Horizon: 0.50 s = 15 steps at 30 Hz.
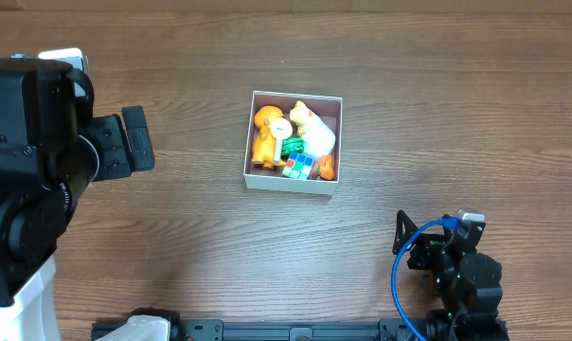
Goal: Pack container
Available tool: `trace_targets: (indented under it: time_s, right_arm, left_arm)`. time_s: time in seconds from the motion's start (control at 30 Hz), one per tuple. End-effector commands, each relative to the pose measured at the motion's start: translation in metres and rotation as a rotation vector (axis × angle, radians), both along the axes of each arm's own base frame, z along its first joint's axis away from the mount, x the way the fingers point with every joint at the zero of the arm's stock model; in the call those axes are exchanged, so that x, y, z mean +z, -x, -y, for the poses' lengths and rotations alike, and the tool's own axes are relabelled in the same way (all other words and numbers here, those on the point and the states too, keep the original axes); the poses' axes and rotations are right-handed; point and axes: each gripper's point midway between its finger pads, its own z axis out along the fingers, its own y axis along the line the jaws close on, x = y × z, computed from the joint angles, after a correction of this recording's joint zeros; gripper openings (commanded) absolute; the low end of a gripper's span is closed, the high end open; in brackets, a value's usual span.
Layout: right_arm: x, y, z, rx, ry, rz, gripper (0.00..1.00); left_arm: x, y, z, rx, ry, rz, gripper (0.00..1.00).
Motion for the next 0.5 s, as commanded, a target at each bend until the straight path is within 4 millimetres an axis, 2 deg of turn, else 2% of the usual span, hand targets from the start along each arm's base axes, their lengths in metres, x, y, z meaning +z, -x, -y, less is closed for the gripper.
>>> trace_targets:
  time_s: [0.0,0.33,0.4,0.47]
  right_arm:
    - [-0.001,0.0,0.002,-0.007,0.008,0.008,1.0]
    - [-0.001,0.0,0.002,-0.007,0.008,0.008,1.0]
    - [-0.001,0.0,0.002,-0.007,0.008,0.008,1.0]
    - [-0.001,0.0,0.002,-0.007,0.008,0.008,1.0]
  left_arm:
    - [0.002,-0.001,-0.004,0.02,-0.013,0.008,1.0]
    - [0.003,0.0,-0.005,0.02,-0.013,0.012,1.0]
    - [0.006,0.006,-0.006,0.021,-0.016,0.026,1.0]
    - [0.016,0.003,-0.014,0.043,-0.05,0.096,1.0]
